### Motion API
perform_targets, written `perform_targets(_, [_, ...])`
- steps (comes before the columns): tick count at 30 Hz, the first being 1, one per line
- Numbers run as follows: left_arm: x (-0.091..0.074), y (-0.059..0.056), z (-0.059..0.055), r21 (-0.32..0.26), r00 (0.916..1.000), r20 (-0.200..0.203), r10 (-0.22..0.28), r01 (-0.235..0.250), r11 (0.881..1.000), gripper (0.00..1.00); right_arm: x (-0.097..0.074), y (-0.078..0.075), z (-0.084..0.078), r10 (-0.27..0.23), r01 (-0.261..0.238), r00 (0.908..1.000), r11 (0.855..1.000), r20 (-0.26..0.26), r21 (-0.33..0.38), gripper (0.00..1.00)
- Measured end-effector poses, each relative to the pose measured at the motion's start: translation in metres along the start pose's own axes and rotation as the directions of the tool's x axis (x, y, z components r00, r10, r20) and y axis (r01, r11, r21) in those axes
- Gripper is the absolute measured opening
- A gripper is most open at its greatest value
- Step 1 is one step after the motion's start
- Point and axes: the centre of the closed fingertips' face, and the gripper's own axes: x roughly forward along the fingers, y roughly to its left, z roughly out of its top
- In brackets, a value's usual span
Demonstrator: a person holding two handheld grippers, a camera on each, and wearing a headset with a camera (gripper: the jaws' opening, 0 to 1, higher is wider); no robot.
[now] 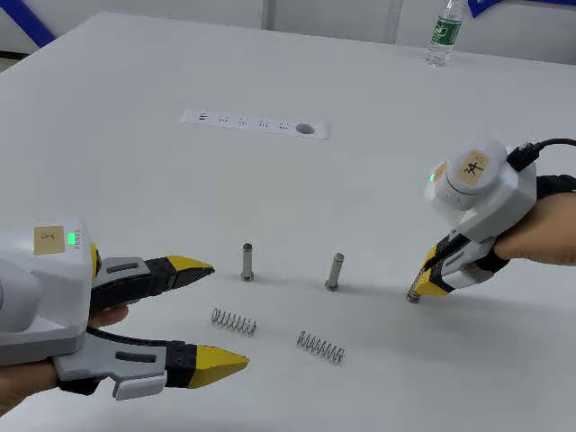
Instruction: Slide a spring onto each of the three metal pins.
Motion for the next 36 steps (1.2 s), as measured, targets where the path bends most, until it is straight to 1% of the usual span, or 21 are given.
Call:
perform_targets(4, [0.001, 0.0, 0.0, 0.001, 1.0, -0.001, -0.001, 0.001, 1.0, 0.66, -0.004, -0.001, -0.001, -0.01, 0.01, 0.9999, 1.0, 0.01, 0.004, 0.15])
perform_targets(7, [0.001, -0.001, 0.0, 0.0, 1.0, 0.001, -0.003, 0.003, 1.0, 0.66, -0.01, -0.003, 0.001, -0.027, 0.027, 0.9992, 1.0, 0.029, 0.007, 0.17])
perform_targets(9, [0.002, -0.002, 0.001, 0.002, 1.0, 0.002, -0.004, 0.004, 1.0, 0.66, -0.015, -0.004, 0.003, -0.042, 0.041, 0.9978, 0.999, 0.051, 0.006, 0.17])
perform_targets(12, [0.002, -0.002, 0.002, 0.005, 1.0, 0.003, -0.005, 0.005, 1.0, 0.66, -0.023, -0.002, 0.003, -0.068, 0.068, 0.9952, 0.998, 0.07, 0.003, 0.18])
perform_targets(17, [0.001, -0.002, 0.001, 0.007, 1.0, 0.001, -0.005, 0.005, 1.0, 0.66, -0.035, 0.003, -0.001, -0.09, 0.089, 0.9915, 0.996, 0.094, 0.015, 0.19])
perform_targets(22, [0.001, -0.002, 0.0, 0.007, 1.0, 0.001, -0.005, 0.005, 1.0, 0.66, -0.044, 0.015, -0.007, -0.097, 0.094, 0.9896, 0.995, 0.106, 0.032, 0.19])
perform_targets(28, [0.002, -0.003, 0.001, 0.013, 1.0, -0.001, -0.009, 0.009, 1.0, 0.65, -0.047, 0.038, -0.012, -0.077, 0.071, 0.9899, 0.996, 0.119, 0.051, 0.19])
perform_targets(32, [0.002, -0.003, 0.002, 0.016, 0.9999, -0.002, -0.011, 0.011, 1.0, 0.65, -0.047, 0.049, -0.011, -0.061, 0.055, 0.9902, 0.997, 0.126, 0.051, 0.19])
perform_targets(36, [0.002, -0.004, 0.003, 0.021, 0.9999, -0.003, -0.012, 0.012, 1.0, 0.65, -0.047, 0.066, -0.002, -0.029, 0.024, 0.9894, 0.999, 0.142, 0.036, 0.19])
